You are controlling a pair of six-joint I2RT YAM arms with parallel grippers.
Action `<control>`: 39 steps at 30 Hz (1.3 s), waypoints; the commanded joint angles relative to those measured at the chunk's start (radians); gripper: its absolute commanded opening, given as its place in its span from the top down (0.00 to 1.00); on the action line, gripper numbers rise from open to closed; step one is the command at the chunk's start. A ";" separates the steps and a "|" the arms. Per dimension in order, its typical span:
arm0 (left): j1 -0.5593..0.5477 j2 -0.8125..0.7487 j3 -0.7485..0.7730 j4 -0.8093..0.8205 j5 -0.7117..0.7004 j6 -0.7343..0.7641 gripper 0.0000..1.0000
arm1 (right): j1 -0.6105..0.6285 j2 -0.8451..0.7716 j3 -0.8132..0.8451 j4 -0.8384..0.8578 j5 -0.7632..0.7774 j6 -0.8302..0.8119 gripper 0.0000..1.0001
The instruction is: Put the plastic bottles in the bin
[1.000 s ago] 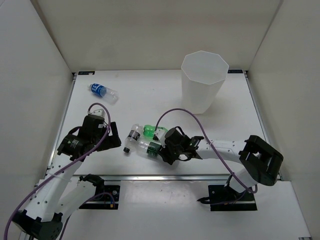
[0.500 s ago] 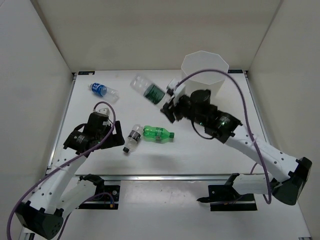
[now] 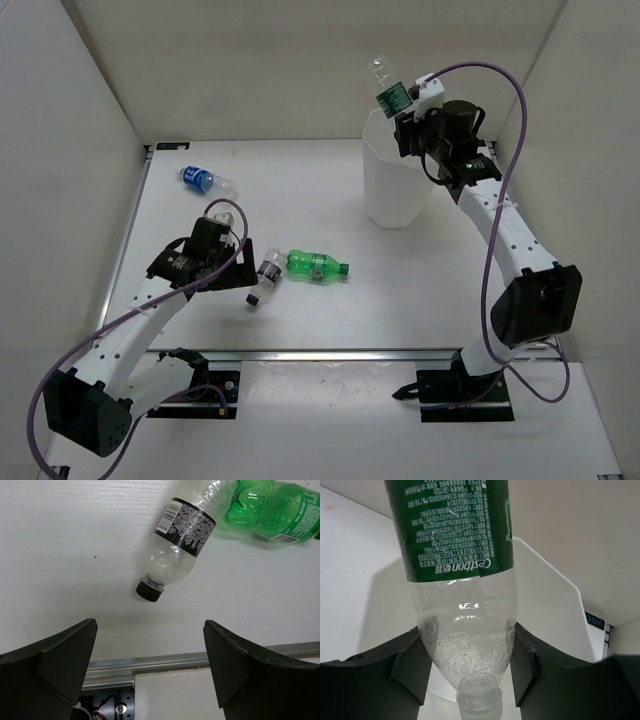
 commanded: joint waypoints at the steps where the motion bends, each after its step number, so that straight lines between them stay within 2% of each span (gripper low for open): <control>1: -0.005 0.024 -0.006 0.076 0.032 0.025 0.01 | -0.045 0.019 0.076 0.070 -0.093 0.032 0.47; 2: -0.005 0.038 -0.008 0.090 0.028 0.031 0.01 | -0.050 0.034 0.076 0.073 -0.100 0.032 0.33; 7: -0.013 0.130 0.023 0.133 0.035 0.085 0.01 | -0.068 0.030 0.091 0.093 -0.108 0.044 0.01; 11: -0.016 0.189 0.026 0.177 0.041 0.115 0.01 | -0.055 -0.007 0.148 0.015 -0.051 0.038 0.01; 13: -0.010 0.203 0.014 0.210 0.060 0.123 0.01 | -0.050 -0.041 0.168 -0.041 0.042 0.061 0.00; 15: -0.016 0.227 0.000 0.225 0.061 0.140 0.01 | -0.053 -0.085 0.154 -0.129 0.099 0.146 0.01; 17: -0.030 0.245 -0.002 0.246 0.061 0.142 0.01 | -0.097 -0.168 0.081 -0.198 0.192 0.268 0.01; 19: -0.042 0.261 -0.009 0.266 0.082 0.157 0.01 | -0.171 -0.252 -0.008 -0.278 0.153 0.410 0.01; 22: -0.053 0.296 -0.017 0.302 0.090 0.163 0.02 | -0.316 -0.381 -0.175 -0.348 0.062 0.516 0.01; 24: -0.056 0.333 -0.006 0.323 0.092 0.169 0.02 | -0.395 -0.438 -0.263 -0.419 0.068 0.533 0.01; 28: -0.067 0.406 -0.003 0.354 0.077 0.181 0.02 | -0.447 -0.493 -0.349 -0.549 0.142 0.506 0.01; 33: -0.070 0.471 -0.012 0.377 0.048 0.172 0.02 | -0.460 -0.543 -0.469 -0.550 0.119 0.503 0.00; 35: -0.074 0.485 -0.023 0.400 0.041 0.166 0.07 | -0.450 -0.556 -0.486 -0.528 0.111 0.500 0.01; 37: -0.067 0.483 -0.026 0.408 0.037 0.161 0.28 | -0.450 -0.558 -0.492 -0.531 0.116 0.504 0.01; 38: -0.067 0.480 -0.022 0.409 0.028 0.155 0.33 | -0.444 -0.556 -0.483 -0.531 0.111 0.498 0.00; 39: -0.061 0.463 -0.020 0.408 0.018 0.149 0.42 | -0.450 -0.556 -0.489 -0.533 0.125 0.497 0.01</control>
